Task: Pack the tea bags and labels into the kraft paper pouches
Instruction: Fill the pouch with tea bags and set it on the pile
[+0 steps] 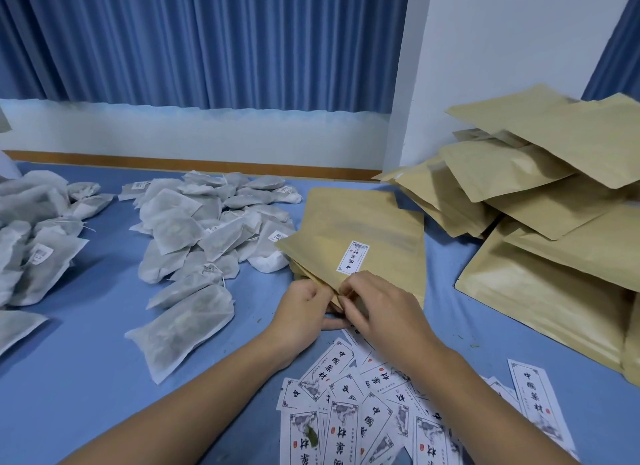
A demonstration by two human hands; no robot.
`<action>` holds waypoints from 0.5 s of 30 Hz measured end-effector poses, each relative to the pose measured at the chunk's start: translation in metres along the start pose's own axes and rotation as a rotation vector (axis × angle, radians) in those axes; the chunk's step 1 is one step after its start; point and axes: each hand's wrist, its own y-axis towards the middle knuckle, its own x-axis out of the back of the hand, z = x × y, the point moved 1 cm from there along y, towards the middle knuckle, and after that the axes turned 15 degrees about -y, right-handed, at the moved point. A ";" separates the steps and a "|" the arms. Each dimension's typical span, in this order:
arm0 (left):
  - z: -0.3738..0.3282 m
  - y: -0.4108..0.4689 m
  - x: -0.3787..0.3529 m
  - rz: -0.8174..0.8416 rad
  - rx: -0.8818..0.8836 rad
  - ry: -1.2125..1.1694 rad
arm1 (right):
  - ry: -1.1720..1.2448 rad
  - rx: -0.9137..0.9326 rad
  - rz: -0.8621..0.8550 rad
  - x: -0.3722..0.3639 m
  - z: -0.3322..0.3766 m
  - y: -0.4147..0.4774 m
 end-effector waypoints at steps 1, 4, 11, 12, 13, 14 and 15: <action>0.000 0.000 0.001 -0.018 0.003 0.047 | -0.050 0.015 0.033 -0.001 0.000 0.001; -0.003 0.000 -0.003 -0.047 0.001 0.166 | -0.056 0.017 0.016 0.002 -0.002 0.003; 0.000 -0.012 -0.014 -0.021 -0.108 0.307 | 0.123 -0.343 -0.163 0.007 -0.027 0.002; 0.000 -0.012 -0.013 -0.036 -0.112 0.283 | 0.135 -0.288 -0.113 0.006 -0.022 -0.001; 0.000 -0.012 -0.012 -0.054 -0.110 0.260 | 0.127 -0.228 -0.056 0.005 -0.016 -0.004; -0.001 -0.013 -0.012 -0.076 -0.110 0.251 | 0.122 -0.175 -0.014 0.003 -0.012 -0.005; -0.001 -0.014 -0.013 -0.110 -0.124 0.270 | 0.123 -0.138 0.012 0.000 -0.010 -0.005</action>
